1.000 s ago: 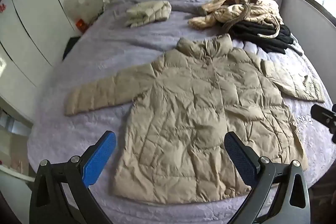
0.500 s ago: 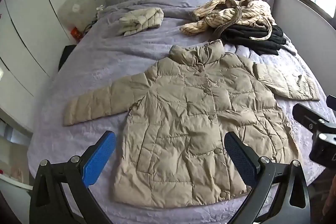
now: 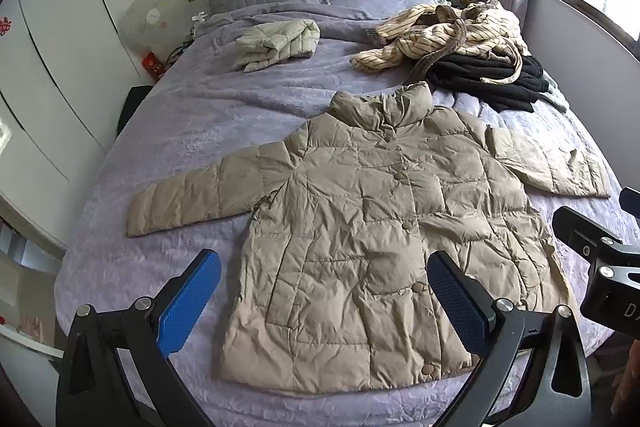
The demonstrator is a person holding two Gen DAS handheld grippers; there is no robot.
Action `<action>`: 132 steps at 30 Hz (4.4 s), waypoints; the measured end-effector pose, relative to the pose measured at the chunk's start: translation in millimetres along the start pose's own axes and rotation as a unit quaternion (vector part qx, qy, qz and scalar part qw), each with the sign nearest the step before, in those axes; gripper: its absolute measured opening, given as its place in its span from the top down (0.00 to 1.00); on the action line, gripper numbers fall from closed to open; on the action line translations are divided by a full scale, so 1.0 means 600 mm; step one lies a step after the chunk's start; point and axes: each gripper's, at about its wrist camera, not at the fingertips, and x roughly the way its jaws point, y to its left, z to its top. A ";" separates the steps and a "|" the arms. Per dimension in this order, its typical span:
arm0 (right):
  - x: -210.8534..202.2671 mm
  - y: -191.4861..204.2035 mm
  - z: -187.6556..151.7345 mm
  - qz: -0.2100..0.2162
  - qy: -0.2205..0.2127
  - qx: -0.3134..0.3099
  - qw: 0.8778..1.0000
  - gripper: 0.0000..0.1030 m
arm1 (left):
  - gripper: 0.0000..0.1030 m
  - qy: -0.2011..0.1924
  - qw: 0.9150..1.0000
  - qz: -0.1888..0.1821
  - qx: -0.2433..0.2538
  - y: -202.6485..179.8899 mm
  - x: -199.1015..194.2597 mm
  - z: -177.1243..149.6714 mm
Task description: Fold large clothes
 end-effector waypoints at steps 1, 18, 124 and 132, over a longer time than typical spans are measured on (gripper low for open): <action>-0.001 0.001 0.000 0.000 0.000 0.000 1.000 0.00 | 0.00 0.000 1.000 0.000 -0.001 0.002 0.000 -0.001; 0.000 0.005 -0.002 0.000 0.000 -0.001 1.000 0.00 | 0.00 0.002 1.000 0.000 -0.008 0.017 -0.002 -0.005; 0.003 0.011 -0.008 0.000 0.017 0.001 1.000 0.00 | 0.00 0.012 1.000 -0.007 -0.010 0.027 0.000 -0.008; 0.014 0.033 -0.018 0.007 0.044 -0.008 0.999 0.00 | 0.00 0.038 0.999 -0.016 -0.022 0.051 0.008 -0.041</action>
